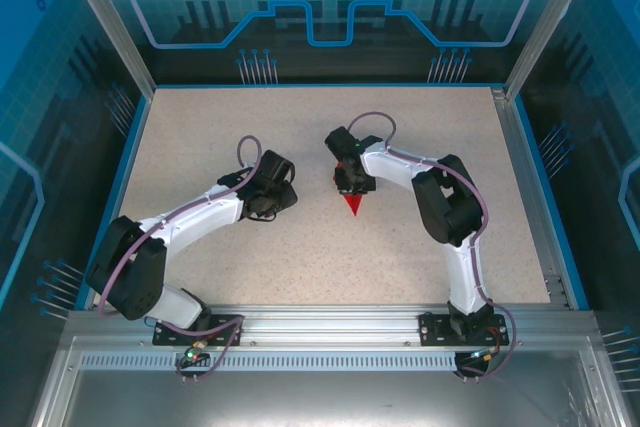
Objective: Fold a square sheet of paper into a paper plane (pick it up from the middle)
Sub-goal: Move a paper plane to the center of the table.
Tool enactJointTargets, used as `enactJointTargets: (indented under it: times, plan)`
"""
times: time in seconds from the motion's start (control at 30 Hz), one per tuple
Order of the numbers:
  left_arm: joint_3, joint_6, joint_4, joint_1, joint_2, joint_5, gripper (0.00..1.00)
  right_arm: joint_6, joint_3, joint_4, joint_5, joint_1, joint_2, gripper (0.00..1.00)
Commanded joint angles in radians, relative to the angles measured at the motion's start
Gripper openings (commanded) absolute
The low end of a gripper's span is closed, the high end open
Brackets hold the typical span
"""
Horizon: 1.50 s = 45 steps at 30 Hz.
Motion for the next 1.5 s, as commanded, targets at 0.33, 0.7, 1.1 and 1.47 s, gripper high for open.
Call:
enactJointTargets:
  times: [0.33, 0.7, 1.1, 1.47]
  plan:
    - [0.012, -0.006, -0.023, 0.005, 0.014, 0.005, 0.42, -0.003, 0.011, -0.017, -0.011, 0.009, 0.027, 0.04]
    - [0.013, -0.004, -0.029, 0.006, 0.017, 0.007, 0.42, 0.002, 0.012, -0.027, -0.025, 0.004, 0.039, 0.24]
    - [0.019, 0.038, -0.044, 0.005, -0.022, -0.036, 0.43, -0.045, 0.026, -0.06, -0.016, 0.006, -0.094, 0.47]
    - [0.005, 0.122, -0.063, 0.005, -0.133, -0.215, 0.47, -0.153, -0.08, -0.005, 0.145, 0.007, -0.491, 0.62]
